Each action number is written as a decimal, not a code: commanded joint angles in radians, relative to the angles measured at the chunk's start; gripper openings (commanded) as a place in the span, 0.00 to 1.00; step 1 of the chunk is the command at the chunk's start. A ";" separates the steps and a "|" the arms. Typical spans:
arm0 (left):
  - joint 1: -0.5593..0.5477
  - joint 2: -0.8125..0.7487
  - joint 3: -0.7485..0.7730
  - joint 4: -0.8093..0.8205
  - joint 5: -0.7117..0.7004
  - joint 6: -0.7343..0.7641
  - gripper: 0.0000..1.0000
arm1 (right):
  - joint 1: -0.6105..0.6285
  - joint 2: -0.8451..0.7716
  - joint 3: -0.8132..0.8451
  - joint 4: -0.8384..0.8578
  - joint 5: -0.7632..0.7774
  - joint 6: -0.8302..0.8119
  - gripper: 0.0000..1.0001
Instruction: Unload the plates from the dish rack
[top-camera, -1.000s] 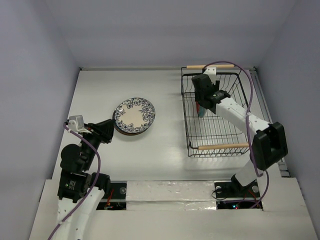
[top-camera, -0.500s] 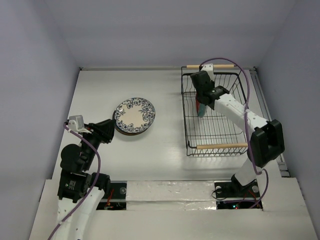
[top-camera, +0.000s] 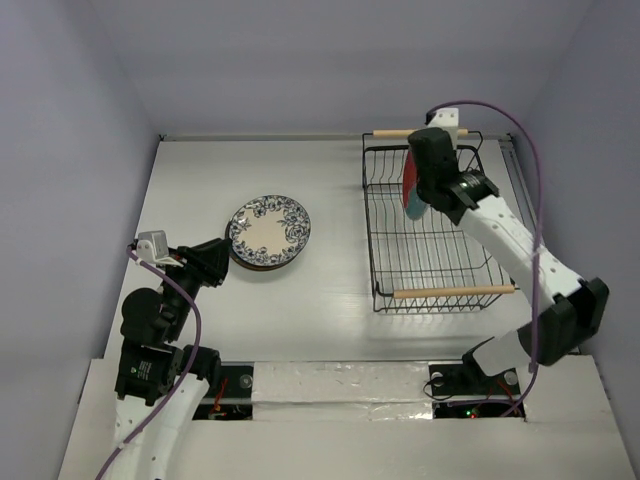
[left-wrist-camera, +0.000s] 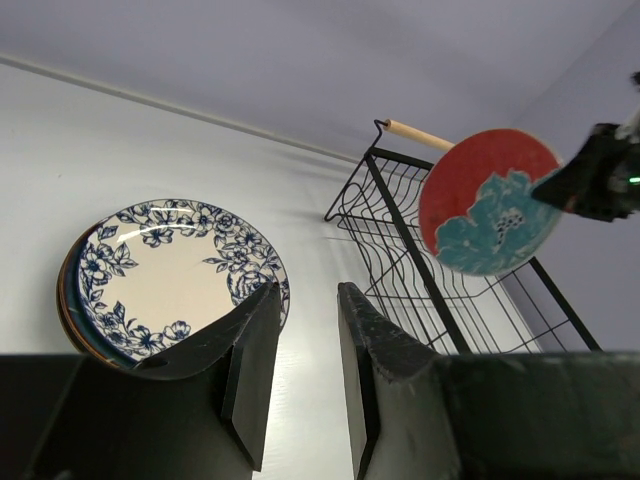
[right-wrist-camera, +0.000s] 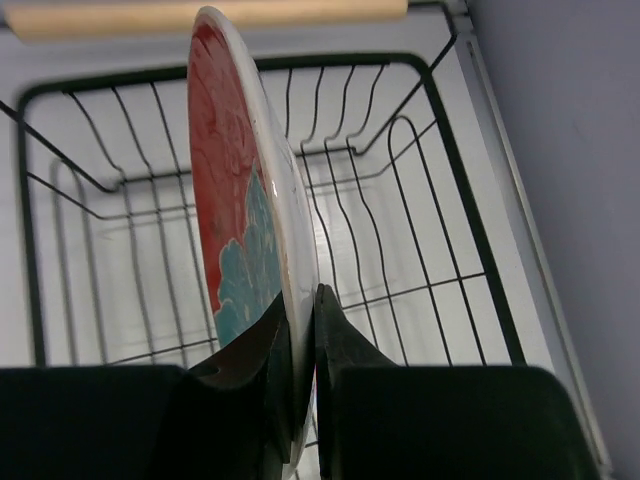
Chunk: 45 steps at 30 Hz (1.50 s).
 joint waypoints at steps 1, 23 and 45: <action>0.004 -0.001 0.013 0.036 0.004 0.005 0.27 | -0.003 -0.193 0.033 0.198 -0.018 0.047 0.00; 0.022 -0.001 0.013 0.042 0.015 0.005 0.27 | 0.230 0.070 -0.007 0.752 -0.766 0.442 0.00; 0.022 -0.001 0.012 0.045 0.021 0.006 0.27 | 0.248 0.449 -0.051 0.952 -0.862 0.739 0.00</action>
